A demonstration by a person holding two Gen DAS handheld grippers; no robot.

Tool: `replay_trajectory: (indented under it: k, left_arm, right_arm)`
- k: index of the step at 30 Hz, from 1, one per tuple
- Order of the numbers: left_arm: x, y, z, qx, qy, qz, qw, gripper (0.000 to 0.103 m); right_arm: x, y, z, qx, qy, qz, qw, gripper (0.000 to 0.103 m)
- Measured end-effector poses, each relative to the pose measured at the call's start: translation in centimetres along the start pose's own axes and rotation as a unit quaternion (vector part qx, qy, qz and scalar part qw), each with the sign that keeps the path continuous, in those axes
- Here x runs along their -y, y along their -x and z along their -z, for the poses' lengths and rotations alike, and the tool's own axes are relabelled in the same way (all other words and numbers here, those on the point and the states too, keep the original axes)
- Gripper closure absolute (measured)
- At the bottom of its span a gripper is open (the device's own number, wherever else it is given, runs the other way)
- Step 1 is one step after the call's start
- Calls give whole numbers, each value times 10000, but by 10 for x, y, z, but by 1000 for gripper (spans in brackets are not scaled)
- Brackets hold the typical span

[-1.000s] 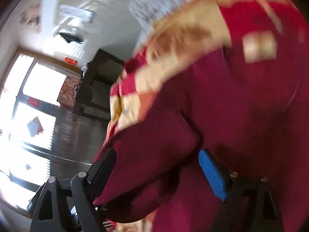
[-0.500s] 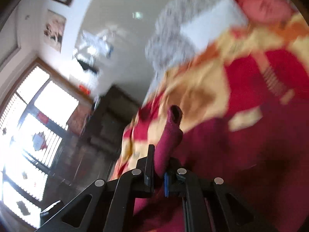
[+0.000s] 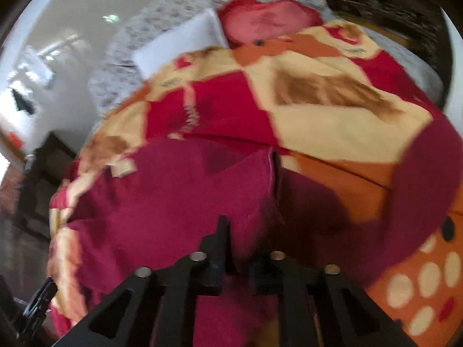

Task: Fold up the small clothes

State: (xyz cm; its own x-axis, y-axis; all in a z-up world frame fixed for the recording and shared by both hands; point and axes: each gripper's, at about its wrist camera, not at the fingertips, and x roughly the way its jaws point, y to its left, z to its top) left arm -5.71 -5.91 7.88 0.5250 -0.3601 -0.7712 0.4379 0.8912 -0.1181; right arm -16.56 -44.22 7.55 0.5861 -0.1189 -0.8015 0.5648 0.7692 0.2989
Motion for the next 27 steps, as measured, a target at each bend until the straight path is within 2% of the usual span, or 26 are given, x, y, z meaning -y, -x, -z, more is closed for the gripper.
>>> replay_trajectory:
  k: [2,4,5,6,8,11,13,14,17,20,22,23,27]
  left_arm:
    - [0,-13,0,-107,13,-75,9999,46]
    - [1,-24,0,-143,-1,-147,9998,46]
    - [0,-30,0,-198,-1,-267,9994,46]
    - [-2,-37,2,-258,56,-383,9989,46]
    - [-10,-44,5,-334,232,-382,9984,46]
    - [-17,-47,12,-407,349,-323,9980,46]
    - [-17,-47,15,-405,313,-313,9982,46]
    - [-18,-47,16,-396,304,-295,9983,46]
    - [-21,-49,17,-399,369,-198,9983,45]
    - [-28,-52,18,-424,585,-23,9974,45]
    - [-32,-54,20,-412,669,79,9969,44]
    - [-34,-54,21,-391,696,123,9967,44]
    - [-41,-47,26,-254,852,187,9959,44]
  right_arm:
    - [-2,18,-5,314,60,64,9995,63]
    - [-18,31,-9,463,267,-248,9983,61]
    - [-35,33,-11,445,492,-572,9962,61]
    - [-57,30,-11,332,825,-1006,9909,61]
    - [-100,20,-5,46,1349,-1678,9765,61]
    - [-173,0,7,-197,2218,-2264,9483,61]
    - [-227,-17,20,-266,3058,-2385,9213,60]
    - [-246,-26,28,-298,3355,-2332,9122,60]
    - [-299,-66,43,-732,3955,-2251,8874,60]
    - [-321,-106,48,-1099,4254,-2135,8726,60]
    - [-328,-116,51,-1019,4396,-2050,8685,76]
    - [-330,-118,47,-1005,4336,-2124,8699,93]
    - [-344,-117,27,-883,3962,-2585,8766,99]
